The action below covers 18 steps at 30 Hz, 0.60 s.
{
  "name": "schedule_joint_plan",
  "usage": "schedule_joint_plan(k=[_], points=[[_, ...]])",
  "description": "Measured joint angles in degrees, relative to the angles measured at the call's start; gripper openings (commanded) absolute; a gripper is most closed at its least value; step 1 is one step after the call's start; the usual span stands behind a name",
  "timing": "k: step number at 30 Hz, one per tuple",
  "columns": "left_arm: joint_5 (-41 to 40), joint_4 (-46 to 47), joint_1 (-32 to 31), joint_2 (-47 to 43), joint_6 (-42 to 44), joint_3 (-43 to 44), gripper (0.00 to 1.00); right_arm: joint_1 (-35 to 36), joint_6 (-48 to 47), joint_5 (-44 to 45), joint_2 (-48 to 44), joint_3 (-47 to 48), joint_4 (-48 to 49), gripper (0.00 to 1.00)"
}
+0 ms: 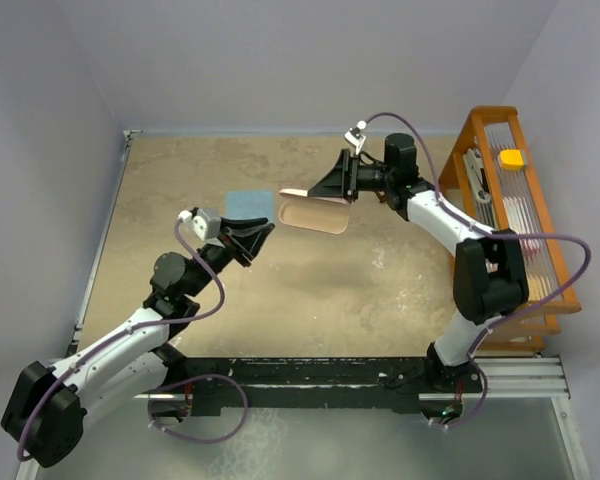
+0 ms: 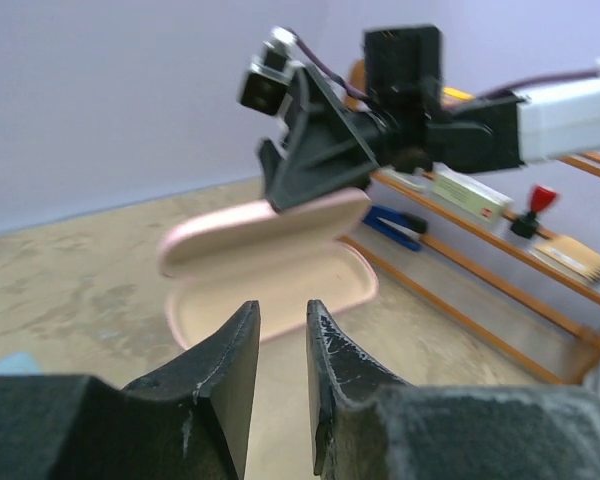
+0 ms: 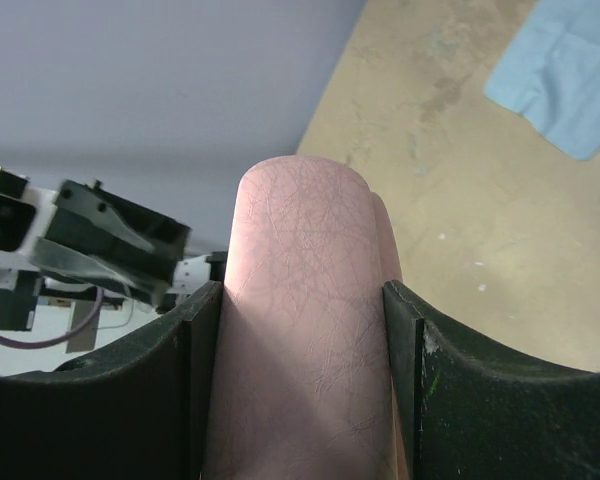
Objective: Organize the sunglasses
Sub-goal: Place the sunglasses case at the center of the board.
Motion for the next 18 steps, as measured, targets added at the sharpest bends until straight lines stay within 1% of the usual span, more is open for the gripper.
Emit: schedule_joint_plan(k=[4,7,11,18], points=[[-5.9,1.6,2.5,0.6,-2.2,-1.5,0.24,0.0,-5.6,1.0,4.8,0.0,-3.0,0.0],[-7.9,2.6,4.0,2.4,-4.0,-1.5,0.24,0.0,-9.4,2.4,7.7,0.1,-5.5,0.0],[-8.4,4.7,5.7,4.6,-6.6,-1.7,0.24,0.0,-13.9,3.3,12.6,1.4,-7.9,0.0],[-8.3,6.7,7.0,6.7,-8.7,-2.2,0.24,0.0,-17.0,4.0,20.7,4.8,-8.2,0.0]])
